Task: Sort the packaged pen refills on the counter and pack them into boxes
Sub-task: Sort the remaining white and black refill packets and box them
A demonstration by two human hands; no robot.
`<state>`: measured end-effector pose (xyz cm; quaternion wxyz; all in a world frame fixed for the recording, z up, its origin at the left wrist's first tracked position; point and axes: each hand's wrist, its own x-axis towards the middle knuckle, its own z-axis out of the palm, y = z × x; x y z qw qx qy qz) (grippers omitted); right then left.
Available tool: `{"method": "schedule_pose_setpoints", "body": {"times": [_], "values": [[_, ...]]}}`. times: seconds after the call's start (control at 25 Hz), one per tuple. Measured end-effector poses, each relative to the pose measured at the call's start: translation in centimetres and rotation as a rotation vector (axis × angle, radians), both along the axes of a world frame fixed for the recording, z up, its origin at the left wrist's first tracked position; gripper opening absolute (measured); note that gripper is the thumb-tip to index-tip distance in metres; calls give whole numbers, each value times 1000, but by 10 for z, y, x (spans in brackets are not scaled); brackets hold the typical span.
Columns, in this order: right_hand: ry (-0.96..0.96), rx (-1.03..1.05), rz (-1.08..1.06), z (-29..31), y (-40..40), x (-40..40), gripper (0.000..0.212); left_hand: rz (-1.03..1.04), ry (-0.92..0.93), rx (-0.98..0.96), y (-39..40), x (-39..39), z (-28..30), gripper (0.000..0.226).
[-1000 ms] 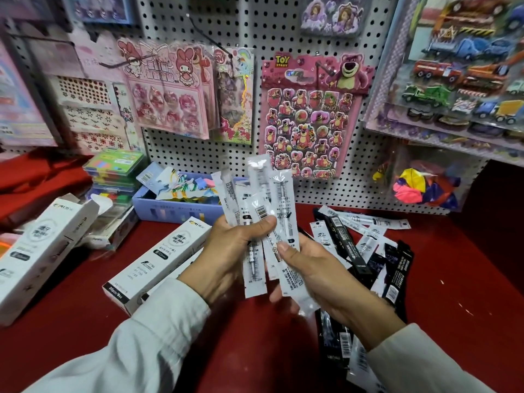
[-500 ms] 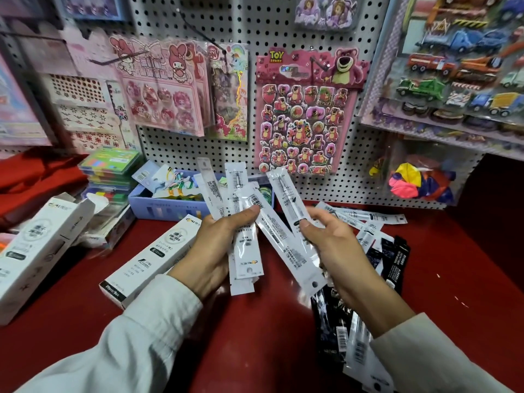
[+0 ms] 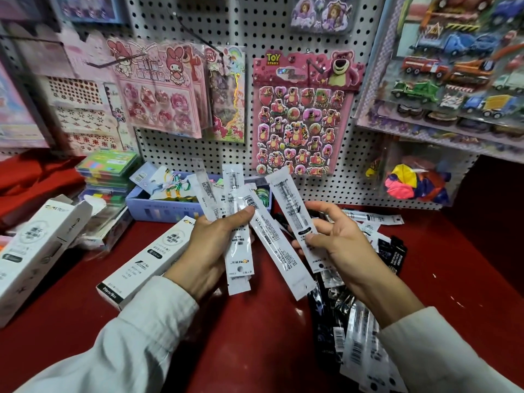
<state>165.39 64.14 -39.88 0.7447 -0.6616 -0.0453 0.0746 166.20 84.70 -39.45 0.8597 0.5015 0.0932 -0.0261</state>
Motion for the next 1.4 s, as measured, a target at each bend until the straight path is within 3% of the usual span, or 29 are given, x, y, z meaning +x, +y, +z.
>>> {"method": "schedule_pose_setpoints", "body": {"times": [0.28, 0.36, 0.4, 0.48, 0.56, 0.6, 0.72, 0.88, 0.96, 1.08, 1.24, 1.4], "values": [[-22, 146, 0, 6, 2, -6, 25, 7, -3, 7, -2, -1, 0, 34], [-46, 165, 118, 7, 0, -7, 42, 15, -1, -3, -2, 0, 0, 33], [-101, 68, 167, 7, -1, -8, 52, 16, 5, -4, -2, 1, -1, 32], [-384, -417, 153, 4, 0, -8, 59, -5, 20, 18, -2, 1, -2, 20], [-708, -848, 107, -5, 9, -8, 49, -74, 17, 60, -4, -2, -3, 2], [-801, -924, 122, -11, 15, -9, 44, -111, 16, 79, -6, -3, -4, 2], [-844, -1027, 181, -25, 26, -10, 39, -144, 79, 86, -9, -6, -5, 12], [-823, -1078, 35, -26, 19, -8, 30, -167, 149, 40, -7, -6, -2, 28], [-825, -986, -89, -22, 16, -7, 21, -146, 104, 56, -6, -7, -3, 22], [-670, -679, -175, -9, 14, -6, 9, -137, 56, 83, -6, -9, -2, 19], [-947, -1036, -27, -8, 22, -14, 14, -229, 45, 38, -4, -12, 0, 25], [-1175, -1122, -145, -4, 23, -14, 14, -352, 29, 42, -3, -12, -3, 36]]}}
